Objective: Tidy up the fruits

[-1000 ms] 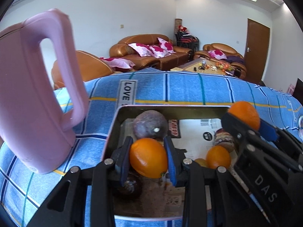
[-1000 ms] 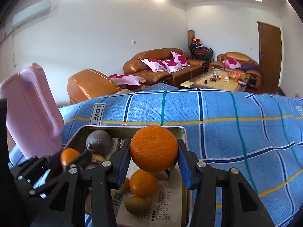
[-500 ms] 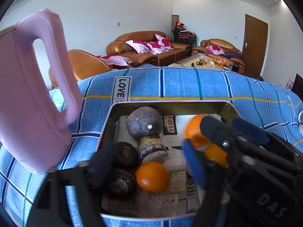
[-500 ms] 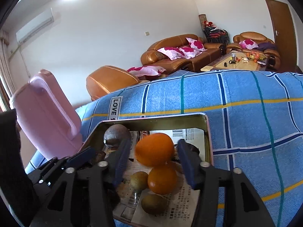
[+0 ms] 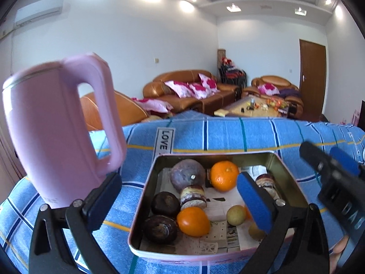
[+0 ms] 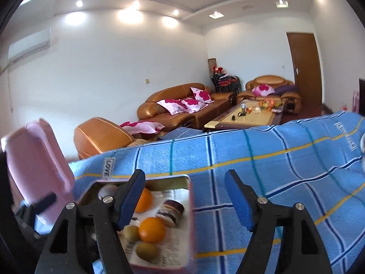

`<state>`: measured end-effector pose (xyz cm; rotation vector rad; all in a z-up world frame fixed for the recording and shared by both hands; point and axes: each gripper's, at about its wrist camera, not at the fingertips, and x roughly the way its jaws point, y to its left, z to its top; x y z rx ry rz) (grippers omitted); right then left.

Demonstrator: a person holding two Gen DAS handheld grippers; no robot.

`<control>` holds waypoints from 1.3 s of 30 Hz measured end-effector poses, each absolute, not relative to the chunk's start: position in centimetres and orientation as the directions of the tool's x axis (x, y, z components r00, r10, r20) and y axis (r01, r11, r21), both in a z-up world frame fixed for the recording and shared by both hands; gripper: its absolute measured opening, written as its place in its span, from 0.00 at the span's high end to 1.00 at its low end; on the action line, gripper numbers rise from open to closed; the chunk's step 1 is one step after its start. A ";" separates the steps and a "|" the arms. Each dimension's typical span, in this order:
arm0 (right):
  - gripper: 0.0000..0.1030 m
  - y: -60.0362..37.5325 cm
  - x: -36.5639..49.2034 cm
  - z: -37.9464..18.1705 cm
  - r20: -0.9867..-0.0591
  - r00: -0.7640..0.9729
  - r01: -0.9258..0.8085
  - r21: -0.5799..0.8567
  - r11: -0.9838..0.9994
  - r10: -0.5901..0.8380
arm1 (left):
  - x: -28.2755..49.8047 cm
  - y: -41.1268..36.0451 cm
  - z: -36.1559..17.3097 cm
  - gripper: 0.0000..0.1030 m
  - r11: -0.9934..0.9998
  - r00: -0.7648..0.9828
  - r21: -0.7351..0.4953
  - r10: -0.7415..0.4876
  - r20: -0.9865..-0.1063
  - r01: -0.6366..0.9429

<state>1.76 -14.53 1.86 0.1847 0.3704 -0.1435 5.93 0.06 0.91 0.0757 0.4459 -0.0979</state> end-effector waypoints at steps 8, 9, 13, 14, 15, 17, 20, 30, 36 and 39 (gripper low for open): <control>0.28 -13.1 -0.3 2.0 -0.326 0.939 0.149 0.085 0.985 -0.114 | 3.8 0.7 1.0 0.00 0.995 0.905 0.046 -0.058 -0.422 0.085; 0.28 -13.1 -0.6 2.0 -0.321 0.940 0.148 0.080 0.986 -0.115 | 3.5 0.8 0.9 0.00 0.995 0.904 0.041 -0.060 -0.423 0.086; 0.28 -12.9 -1.7 1.9 -0.291 0.949 0.144 0.073 0.987 -0.118 | 2.5 0.7 0.9 0.00 0.995 0.908 0.044 -0.058 -0.415 0.084; 0.28 -12.8 -1.9 2.0 -0.286 0.951 0.142 0.073 0.987 -0.115 | 2.2 0.7 1.0 0.00 0.996 0.910 0.045 -0.057 -0.411 0.083; 0.28 -12.8 -2.1 2.0 -0.283 0.952 0.139 0.074 0.988 -0.112 | 1.9 0.7 1.0 0.00 0.995 0.912 0.045 -0.058 -0.406 0.083; 0.28 -12.8 -2.6 2.0 -0.278 0.955 0.133 0.078 0.988 -0.107 | 1.5 0.6 1.0 0.00 0.995 0.913 0.046 -0.059 -0.403 0.084; 0.28 -12.8 -3.3 2.1 -0.271 0.957 0.130 0.081 0.988 -0.104 | 0.8 0.6 0.9 0.00 0.995 0.915 0.044 -0.062 -0.398 0.087; 0.28 -12.4 -4.8 2.2 -0.241 0.965 0.122 0.071 0.990 -0.102 | -0.4 0.6 1.2 0.00 0.996 0.927 0.043 -0.055 -0.371 0.076; 0.28 -12.4 -4.9 2.2 -0.241 0.965 0.123 0.075 0.990 -0.102 | -0.5 0.5 1.2 0.00 0.996 0.928 0.045 -0.055 -0.369 0.076; 0.28 -12.5 -4.9 2.3 -0.243 0.965 0.125 0.077 0.989 -0.103 | -0.5 0.5 1.2 0.00 0.996 0.927 0.044 -0.054 -0.370 0.075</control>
